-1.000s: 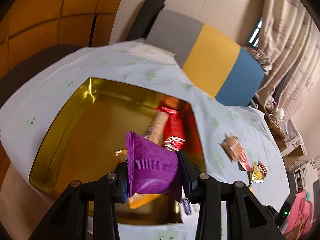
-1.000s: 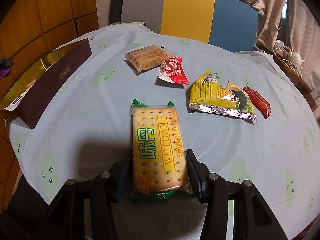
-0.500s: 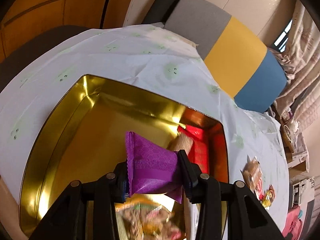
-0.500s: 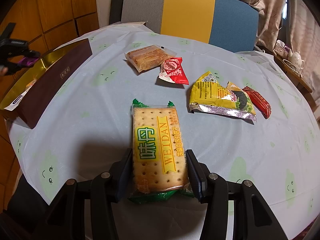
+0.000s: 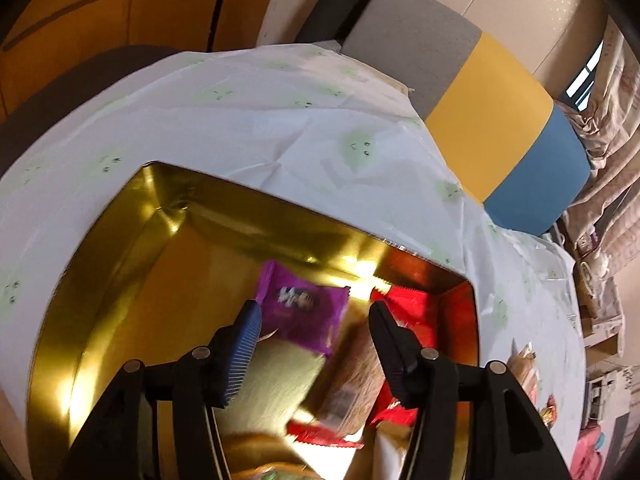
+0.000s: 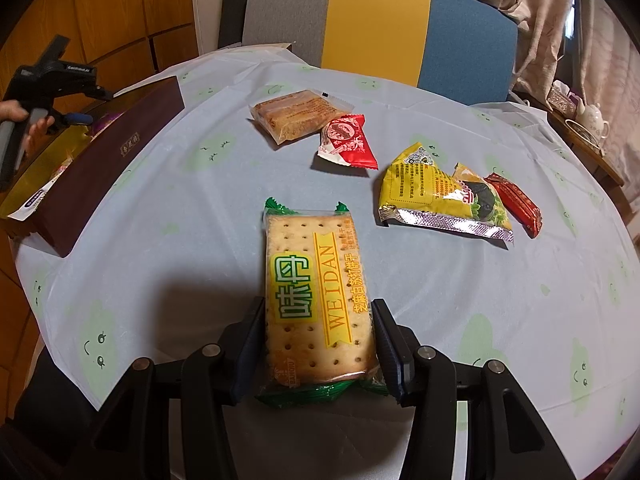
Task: Organize snacks
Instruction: 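Carry the WEIDAN cracker pack over the gold tin with the right tool, then lower the cracker pack into the gold tin and open the right tool, then grasp the clear bread packet with the left tool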
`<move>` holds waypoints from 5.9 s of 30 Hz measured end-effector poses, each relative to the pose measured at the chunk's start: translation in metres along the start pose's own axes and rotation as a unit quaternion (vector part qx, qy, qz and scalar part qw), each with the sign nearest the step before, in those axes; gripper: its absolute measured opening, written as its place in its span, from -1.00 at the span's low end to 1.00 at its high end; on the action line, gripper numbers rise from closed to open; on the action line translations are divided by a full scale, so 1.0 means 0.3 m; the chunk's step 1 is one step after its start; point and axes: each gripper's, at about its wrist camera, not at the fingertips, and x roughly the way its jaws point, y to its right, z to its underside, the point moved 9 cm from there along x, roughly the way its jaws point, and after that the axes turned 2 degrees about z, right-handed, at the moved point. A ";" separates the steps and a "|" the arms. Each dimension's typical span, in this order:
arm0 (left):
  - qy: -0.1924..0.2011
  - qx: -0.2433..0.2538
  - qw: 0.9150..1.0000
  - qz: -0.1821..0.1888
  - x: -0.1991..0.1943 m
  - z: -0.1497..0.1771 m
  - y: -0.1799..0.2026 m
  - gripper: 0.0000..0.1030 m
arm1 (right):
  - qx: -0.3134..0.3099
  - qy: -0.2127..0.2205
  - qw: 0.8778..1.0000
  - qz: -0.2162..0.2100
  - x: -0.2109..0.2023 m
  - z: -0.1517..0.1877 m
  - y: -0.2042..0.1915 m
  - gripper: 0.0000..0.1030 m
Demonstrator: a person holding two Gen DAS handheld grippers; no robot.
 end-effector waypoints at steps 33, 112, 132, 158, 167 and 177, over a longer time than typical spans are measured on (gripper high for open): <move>0.041 0.090 0.994 -0.034 -0.321 0.393 -0.013 0.10 | 0.038 -0.027 0.999 -0.013 0.004 -0.018 -0.007 -0.08; 0.067 0.134 0.988 -0.043 -0.439 0.458 0.002 0.10 | 0.013 0.031 0.997 -0.069 -0.076 -0.321 -0.266 0.18; 0.059 0.194 0.979 0.013 -0.446 0.485 0.229 0.10 | 0.137 -0.038 0.988 0.061 0.007 -0.008 0.175 0.19; -0.080 0.413 0.905 0.055 0.058 0.523 0.878 0.42 | 0.118 0.018 0.992 0.036 0.006 0.014 0.162 0.59; -0.099 0.469 0.877 0.038 0.232 0.512 0.950 0.59 | 0.105 0.025 0.994 0.020 0.020 0.008 0.143 0.82; -0.095 0.404 0.909 0.036 0.263 0.504 0.887 0.19 | 0.096 0.027 0.995 0.019 0.025 0.007 0.130 0.87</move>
